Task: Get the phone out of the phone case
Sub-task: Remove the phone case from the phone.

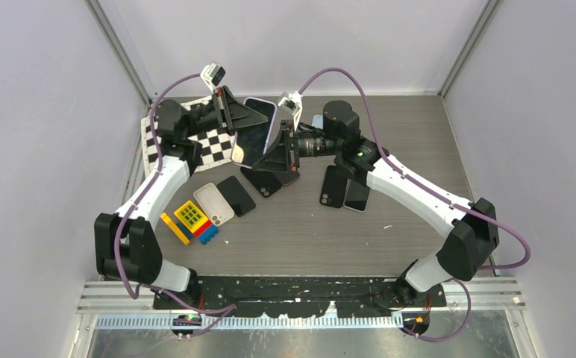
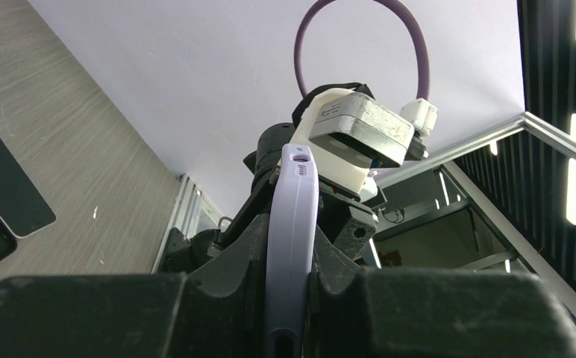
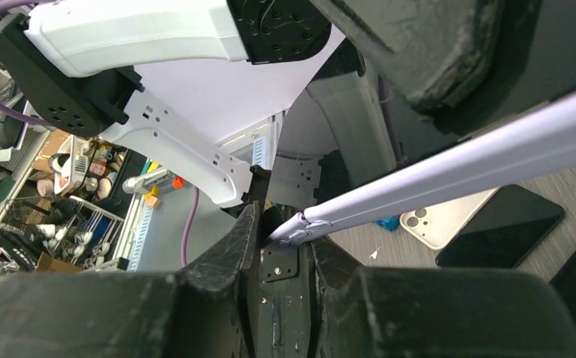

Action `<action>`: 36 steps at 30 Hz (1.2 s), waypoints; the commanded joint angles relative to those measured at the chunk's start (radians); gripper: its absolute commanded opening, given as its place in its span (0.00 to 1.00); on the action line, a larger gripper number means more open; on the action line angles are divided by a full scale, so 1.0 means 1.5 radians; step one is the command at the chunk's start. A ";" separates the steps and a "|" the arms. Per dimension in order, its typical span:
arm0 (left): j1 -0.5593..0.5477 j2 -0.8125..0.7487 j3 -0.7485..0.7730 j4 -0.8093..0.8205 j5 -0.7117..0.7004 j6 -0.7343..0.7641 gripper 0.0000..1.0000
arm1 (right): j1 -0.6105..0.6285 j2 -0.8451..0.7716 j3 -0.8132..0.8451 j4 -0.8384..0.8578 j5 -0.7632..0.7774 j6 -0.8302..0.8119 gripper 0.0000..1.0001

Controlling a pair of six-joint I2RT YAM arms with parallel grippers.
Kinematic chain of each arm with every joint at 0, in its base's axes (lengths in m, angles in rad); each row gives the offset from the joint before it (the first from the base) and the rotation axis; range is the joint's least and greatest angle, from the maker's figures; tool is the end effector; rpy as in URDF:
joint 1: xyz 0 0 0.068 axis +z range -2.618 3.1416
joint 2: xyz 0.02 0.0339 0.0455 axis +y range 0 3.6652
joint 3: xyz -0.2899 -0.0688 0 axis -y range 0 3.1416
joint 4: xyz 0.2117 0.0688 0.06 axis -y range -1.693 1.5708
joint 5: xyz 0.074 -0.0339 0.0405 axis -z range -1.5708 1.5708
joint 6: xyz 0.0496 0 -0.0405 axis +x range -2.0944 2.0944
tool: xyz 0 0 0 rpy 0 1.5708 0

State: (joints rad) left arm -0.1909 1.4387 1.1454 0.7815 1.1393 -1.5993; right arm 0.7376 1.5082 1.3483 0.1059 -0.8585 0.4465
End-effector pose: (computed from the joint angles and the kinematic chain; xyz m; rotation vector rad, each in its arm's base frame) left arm 0.2718 -0.0984 0.4415 0.1959 1.7290 -2.0226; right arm 0.2165 0.2475 0.4226 -0.9814 1.5839 1.5531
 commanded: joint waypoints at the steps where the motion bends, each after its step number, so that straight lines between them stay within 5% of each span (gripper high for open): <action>1: -0.028 0.014 -0.006 -0.086 -0.044 -0.126 0.00 | 0.030 0.014 0.024 0.002 0.015 -0.159 0.01; 36: -0.038 0.050 -0.012 -0.156 -0.041 -0.094 0.00 | 0.038 0.034 0.061 -0.036 0.083 -0.244 0.01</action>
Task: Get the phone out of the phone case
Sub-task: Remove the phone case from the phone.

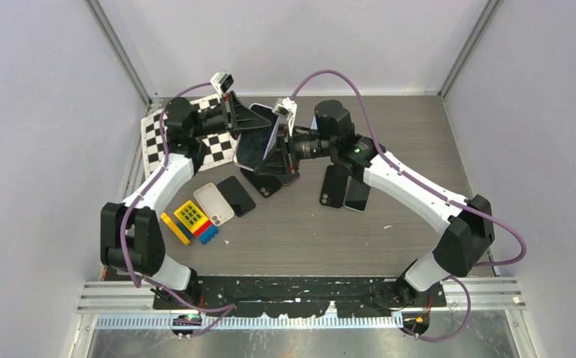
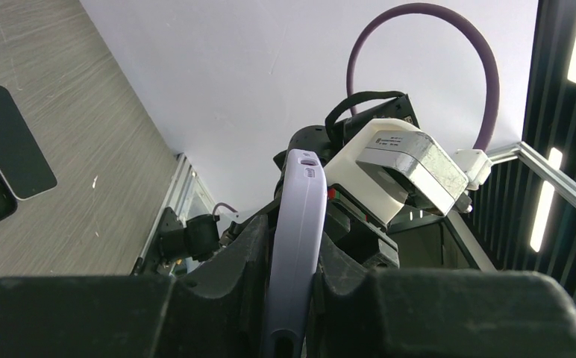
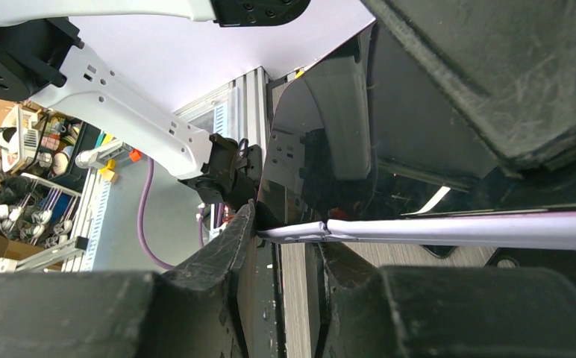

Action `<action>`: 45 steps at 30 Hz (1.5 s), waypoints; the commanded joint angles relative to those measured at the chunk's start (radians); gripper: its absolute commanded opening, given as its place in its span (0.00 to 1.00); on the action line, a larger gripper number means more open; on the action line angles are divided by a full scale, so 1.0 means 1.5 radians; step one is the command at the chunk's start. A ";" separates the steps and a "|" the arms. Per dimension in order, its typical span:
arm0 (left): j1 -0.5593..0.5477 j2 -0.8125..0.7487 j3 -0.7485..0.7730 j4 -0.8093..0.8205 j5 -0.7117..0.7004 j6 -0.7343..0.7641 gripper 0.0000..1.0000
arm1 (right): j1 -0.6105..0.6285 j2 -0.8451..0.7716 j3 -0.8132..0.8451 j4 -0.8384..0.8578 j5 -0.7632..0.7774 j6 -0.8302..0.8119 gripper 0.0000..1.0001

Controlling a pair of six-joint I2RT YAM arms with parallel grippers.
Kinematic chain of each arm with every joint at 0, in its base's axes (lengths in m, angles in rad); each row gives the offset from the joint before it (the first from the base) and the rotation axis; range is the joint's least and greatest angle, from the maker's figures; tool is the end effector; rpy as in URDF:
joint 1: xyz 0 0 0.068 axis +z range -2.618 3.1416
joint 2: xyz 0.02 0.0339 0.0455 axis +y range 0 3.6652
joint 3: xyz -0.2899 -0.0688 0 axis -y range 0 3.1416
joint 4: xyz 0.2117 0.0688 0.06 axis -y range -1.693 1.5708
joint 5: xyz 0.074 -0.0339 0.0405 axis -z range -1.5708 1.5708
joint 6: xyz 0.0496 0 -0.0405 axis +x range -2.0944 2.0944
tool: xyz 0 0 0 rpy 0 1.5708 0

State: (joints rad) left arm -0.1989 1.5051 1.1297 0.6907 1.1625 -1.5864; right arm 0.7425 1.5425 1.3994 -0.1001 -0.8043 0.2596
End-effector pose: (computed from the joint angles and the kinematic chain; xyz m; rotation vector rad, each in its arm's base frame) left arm 0.2939 -0.1057 0.4100 0.0788 1.8764 -2.0678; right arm 0.2227 0.2529 0.4064 -1.0559 1.6743 1.4064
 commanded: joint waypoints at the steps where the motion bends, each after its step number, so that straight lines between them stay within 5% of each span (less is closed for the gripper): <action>1: -0.033 0.006 -0.002 -0.098 -0.057 -0.103 0.00 | 0.035 0.011 0.027 0.104 0.048 -0.120 0.01; 14: -0.039 0.006 -0.011 -0.118 -0.065 -0.094 0.00 | 0.035 0.014 0.033 0.120 0.084 -0.121 0.12; 20: -0.039 0.009 -0.010 -0.124 -0.078 -0.103 0.00 | 0.035 0.006 0.010 0.138 0.137 -0.122 0.08; 27: -0.036 0.019 -0.017 -0.119 -0.094 -0.133 0.00 | 0.036 -0.001 -0.014 0.129 0.152 -0.154 0.28; 45: 0.002 0.017 -0.065 -0.055 -0.129 -0.231 0.00 | 0.036 -0.015 -0.043 0.119 0.218 -0.200 0.41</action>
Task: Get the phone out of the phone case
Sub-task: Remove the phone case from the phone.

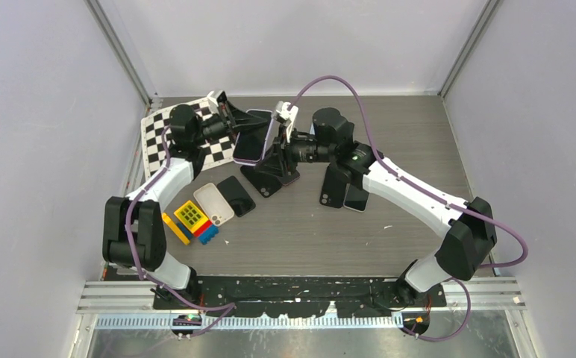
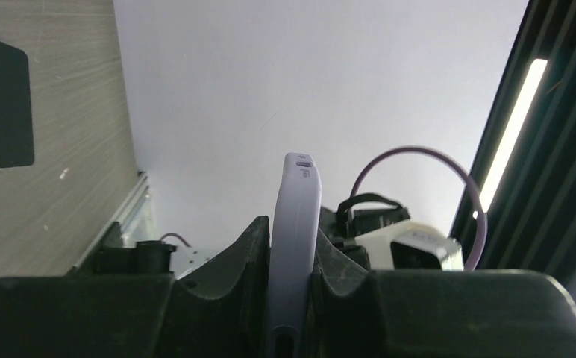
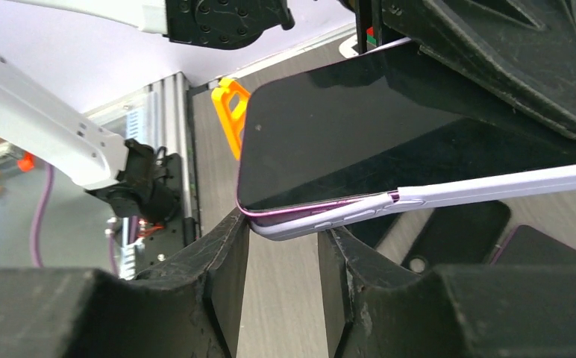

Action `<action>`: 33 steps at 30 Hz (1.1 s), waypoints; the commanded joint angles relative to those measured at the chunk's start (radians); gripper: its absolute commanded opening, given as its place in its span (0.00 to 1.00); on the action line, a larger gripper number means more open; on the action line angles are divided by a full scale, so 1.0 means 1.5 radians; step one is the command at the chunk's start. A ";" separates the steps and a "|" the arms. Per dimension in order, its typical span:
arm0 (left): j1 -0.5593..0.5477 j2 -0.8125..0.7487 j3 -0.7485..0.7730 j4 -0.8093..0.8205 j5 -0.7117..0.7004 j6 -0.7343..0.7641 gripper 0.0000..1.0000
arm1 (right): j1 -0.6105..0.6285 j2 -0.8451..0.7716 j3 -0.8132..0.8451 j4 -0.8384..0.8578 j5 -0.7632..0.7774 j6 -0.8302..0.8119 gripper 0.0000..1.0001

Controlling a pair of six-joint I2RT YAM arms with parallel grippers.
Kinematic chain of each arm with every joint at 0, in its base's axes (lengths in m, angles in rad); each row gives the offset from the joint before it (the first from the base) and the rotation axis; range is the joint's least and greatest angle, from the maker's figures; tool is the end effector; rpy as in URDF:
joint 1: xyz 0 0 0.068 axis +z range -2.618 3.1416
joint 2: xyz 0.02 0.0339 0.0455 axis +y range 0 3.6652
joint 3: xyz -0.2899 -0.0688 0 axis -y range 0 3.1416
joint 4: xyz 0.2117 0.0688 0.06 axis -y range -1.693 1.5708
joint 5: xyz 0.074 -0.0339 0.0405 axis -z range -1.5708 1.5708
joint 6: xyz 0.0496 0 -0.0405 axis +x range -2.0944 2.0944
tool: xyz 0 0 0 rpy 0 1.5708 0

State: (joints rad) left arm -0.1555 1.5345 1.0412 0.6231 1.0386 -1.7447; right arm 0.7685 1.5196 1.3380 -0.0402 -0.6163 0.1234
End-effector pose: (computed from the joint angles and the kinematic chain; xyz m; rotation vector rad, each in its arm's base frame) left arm 0.3122 -0.0922 0.3686 -0.4326 1.9580 -2.1157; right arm 0.2216 0.2541 0.3986 -1.0346 1.6079 1.1711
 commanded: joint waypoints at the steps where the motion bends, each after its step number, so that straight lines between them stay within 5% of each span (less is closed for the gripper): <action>1: -0.026 -0.002 -0.008 -0.005 -0.048 -0.129 0.00 | 0.018 0.001 -0.003 0.078 0.097 -0.113 0.42; 10: -0.011 -0.009 -0.015 -0.003 -0.056 -0.130 0.00 | 0.018 -0.021 -0.034 0.135 0.164 -0.050 0.42; 15: 0.000 -0.012 -0.047 0.046 -0.085 -0.165 0.00 | 0.015 -0.058 -0.048 0.168 0.160 0.013 0.59; 20: 0.010 -0.004 -0.114 0.146 -0.156 -0.267 0.00 | 0.012 -0.095 -0.039 0.189 0.115 0.122 0.63; 33: 0.012 -0.007 -0.149 0.134 -0.247 -0.315 0.00 | 0.011 -0.044 0.022 0.274 0.063 0.433 0.47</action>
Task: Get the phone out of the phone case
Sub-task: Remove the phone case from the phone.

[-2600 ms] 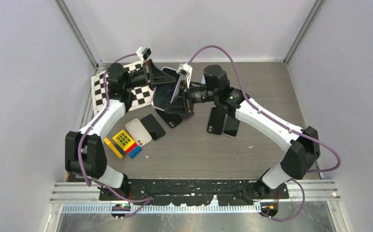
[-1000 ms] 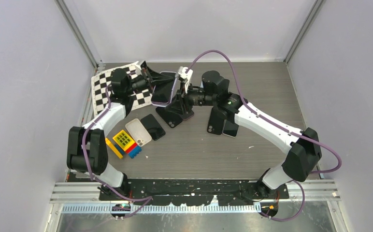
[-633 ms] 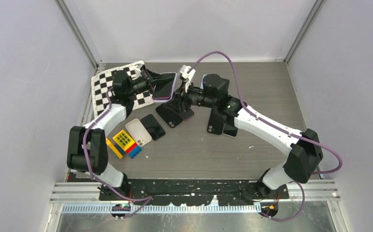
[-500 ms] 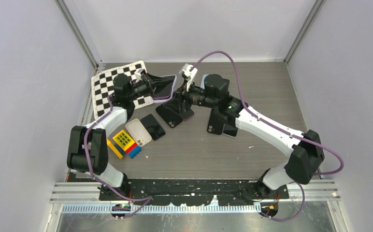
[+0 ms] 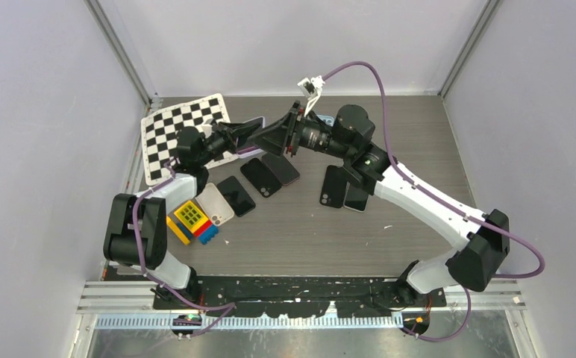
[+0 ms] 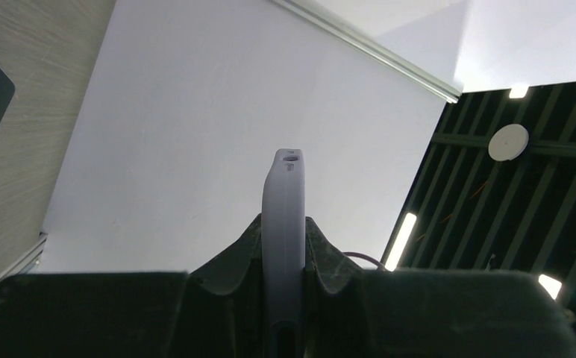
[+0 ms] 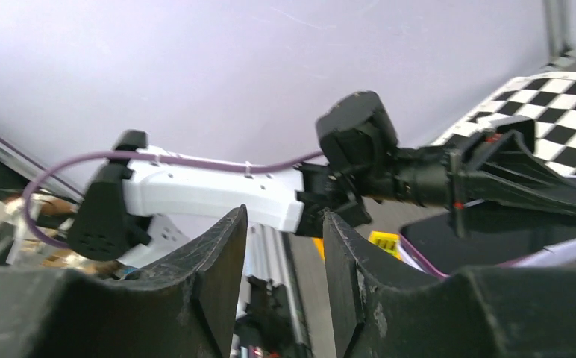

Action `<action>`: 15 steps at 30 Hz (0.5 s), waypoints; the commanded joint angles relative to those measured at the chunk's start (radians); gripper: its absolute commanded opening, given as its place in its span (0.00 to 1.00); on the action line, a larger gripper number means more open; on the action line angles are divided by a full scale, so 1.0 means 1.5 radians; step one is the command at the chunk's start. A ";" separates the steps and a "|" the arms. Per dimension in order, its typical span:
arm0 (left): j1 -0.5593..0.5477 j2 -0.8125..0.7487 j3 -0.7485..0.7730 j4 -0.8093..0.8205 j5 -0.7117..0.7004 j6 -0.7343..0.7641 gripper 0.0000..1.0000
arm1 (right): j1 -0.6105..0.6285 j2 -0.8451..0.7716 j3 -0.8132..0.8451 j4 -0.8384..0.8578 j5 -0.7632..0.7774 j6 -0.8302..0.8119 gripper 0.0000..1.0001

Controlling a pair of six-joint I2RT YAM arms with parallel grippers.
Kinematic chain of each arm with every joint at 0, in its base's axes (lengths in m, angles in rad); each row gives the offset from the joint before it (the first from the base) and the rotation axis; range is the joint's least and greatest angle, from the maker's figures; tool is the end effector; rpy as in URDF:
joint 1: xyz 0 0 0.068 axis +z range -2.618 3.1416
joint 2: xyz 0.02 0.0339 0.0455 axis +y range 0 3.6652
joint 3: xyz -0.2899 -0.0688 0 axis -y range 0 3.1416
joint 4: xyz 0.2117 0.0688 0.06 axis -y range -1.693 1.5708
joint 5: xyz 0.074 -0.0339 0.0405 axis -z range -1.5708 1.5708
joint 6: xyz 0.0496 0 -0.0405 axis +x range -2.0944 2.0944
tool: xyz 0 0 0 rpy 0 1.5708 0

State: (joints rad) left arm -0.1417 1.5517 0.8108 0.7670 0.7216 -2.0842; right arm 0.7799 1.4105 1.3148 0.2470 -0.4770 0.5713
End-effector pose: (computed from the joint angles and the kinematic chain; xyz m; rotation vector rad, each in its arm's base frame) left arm 0.3145 -0.0780 0.3076 -1.1888 1.7312 -2.1297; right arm 0.2022 0.2320 0.4570 -0.5959 1.4917 1.4183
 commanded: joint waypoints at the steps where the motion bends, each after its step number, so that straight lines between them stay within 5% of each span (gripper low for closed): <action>1: 0.002 -0.021 0.004 0.036 -0.039 -0.091 0.00 | 0.004 0.039 0.036 0.090 -0.030 0.144 0.48; 9: 0.002 -0.034 -0.016 0.021 -0.062 -0.116 0.00 | 0.005 0.049 0.009 0.073 0.011 0.143 0.49; 15: 0.005 -0.045 -0.035 0.023 -0.068 -0.132 0.00 | 0.010 0.027 -0.044 0.075 0.027 0.095 0.34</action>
State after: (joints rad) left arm -0.1413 1.5459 0.7612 0.7353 0.6361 -2.0857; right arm 0.7845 1.4967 1.2881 0.3244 -0.4656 0.7597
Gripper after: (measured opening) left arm 0.181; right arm 0.383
